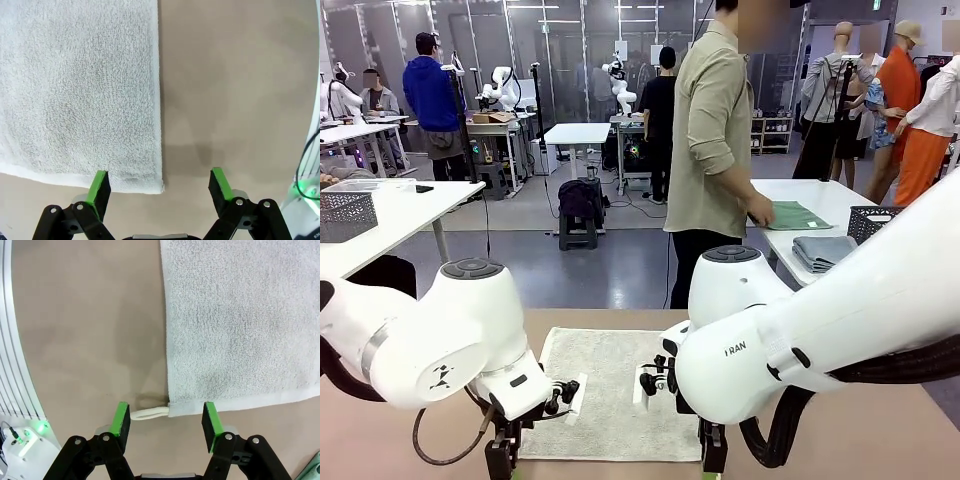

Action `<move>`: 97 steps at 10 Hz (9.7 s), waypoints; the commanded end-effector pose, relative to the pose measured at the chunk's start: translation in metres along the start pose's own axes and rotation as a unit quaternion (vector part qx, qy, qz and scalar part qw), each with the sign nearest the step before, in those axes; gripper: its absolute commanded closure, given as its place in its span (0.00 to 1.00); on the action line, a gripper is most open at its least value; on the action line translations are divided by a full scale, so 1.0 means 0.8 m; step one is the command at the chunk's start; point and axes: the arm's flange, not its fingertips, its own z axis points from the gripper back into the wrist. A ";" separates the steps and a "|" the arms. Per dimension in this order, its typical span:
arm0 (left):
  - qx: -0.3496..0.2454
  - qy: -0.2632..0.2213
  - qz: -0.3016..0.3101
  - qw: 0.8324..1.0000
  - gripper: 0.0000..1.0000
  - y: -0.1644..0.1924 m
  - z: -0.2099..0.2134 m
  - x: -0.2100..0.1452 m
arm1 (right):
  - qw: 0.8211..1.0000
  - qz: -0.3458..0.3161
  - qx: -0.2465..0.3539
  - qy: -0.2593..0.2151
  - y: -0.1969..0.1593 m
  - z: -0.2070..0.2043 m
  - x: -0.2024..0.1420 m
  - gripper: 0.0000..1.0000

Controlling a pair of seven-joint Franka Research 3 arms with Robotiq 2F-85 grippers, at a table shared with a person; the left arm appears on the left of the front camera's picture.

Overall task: Fold the towels and place them in the basket.
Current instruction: When a person lays out a Towel with hook on the table, fold it in half twice.

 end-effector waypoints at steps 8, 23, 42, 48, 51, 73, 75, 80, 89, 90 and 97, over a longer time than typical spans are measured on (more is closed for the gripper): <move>0.015 0.013 0.005 1.000 0.20 0.016 -0.015 -0.001 | 1.000 0.000 -0.011 -0.001 -0.004 -0.018 0.000 0.47; 0.044 0.037 0.011 0.998 0.69 0.016 -0.009 0.009 | 1.000 0.007 -0.028 0.012 -0.010 -0.020 0.003 1.00; 0.079 0.006 0.017 0.997 1.00 0.015 0.052 -0.019 | 0.999 0.024 -0.037 0.005 0.005 0.053 -0.003 1.00; 0.085 0.008 0.009 0.996 1.00 0.024 0.072 -0.010 | 0.998 0.039 -0.040 -0.005 -0.008 0.074 -0.003 1.00; 0.098 0.018 -0.004 0.995 1.00 0.057 0.095 0.000 | 0.997 0.053 -0.050 -0.006 -0.029 0.093 0.007 1.00; 0.118 0.013 0.047 0.992 0.95 0.174 0.157 -0.008 | 0.993 0.051 -0.088 -0.057 -0.120 0.172 -0.004 0.94; 0.118 0.010 0.058 0.991 0.95 0.195 0.151 -0.011 | 0.992 0.054 -0.094 -0.070 -0.133 0.173 -0.007 0.94; 0.106 -0.016 0.069 0.992 0.95 0.244 0.150 -0.022 | 0.990 0.051 -0.099 -0.086 -0.182 0.177 -0.018 0.94; 0.109 0.008 0.068 0.992 0.95 0.311 0.079 -0.013 | 0.992 0.065 -0.082 -0.075 -0.266 0.107 0.012 0.94; 0.105 0.008 0.069 0.992 0.95 0.316 0.071 -0.015 | 0.992 0.066 -0.081 -0.072 -0.273 0.100 0.013 0.94; 0.099 -0.022 0.056 0.993 0.95 0.345 0.048 -0.006 | 0.994 0.028 -0.086 -0.057 -0.304 0.080 0.003 0.94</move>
